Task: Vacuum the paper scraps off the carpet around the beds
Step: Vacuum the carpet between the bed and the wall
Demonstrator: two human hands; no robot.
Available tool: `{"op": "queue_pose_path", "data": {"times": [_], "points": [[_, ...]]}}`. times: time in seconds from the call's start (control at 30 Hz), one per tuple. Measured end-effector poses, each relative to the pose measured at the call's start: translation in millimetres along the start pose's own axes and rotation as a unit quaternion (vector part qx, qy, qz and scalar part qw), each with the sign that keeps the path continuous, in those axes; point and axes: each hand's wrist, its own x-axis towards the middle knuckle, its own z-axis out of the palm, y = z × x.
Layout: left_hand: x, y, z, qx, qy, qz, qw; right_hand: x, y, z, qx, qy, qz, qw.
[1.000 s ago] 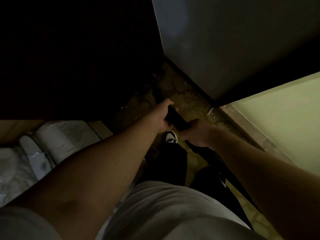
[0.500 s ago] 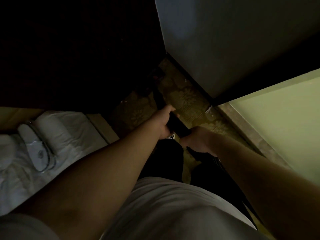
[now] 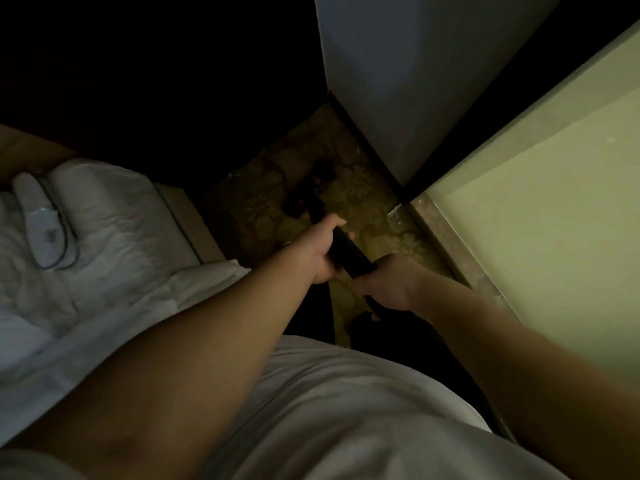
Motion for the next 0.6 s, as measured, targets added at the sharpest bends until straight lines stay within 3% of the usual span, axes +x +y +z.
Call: {"op": "queue_pose_path", "data": {"times": [0.23, 0.43, 0.6], "points": [[-5.3, 29.2, -64.1, 0.028, 0.015, 0.040, 0.999, 5.8, -50.5, 35.8, 0.036, -0.021, -0.043, 0.998], [0.3, 95.3, -145.5, 0.099, 0.069, 0.069, 0.990, 65.7, -129.9, 94.6, 0.128, -0.033, -0.047, 0.990], [33.8, 111.1, -205.0, 0.106, 0.080, 0.052, 0.990, 108.1, -164.5, 145.5, 0.162, -0.025, -0.034, 0.986]]}}
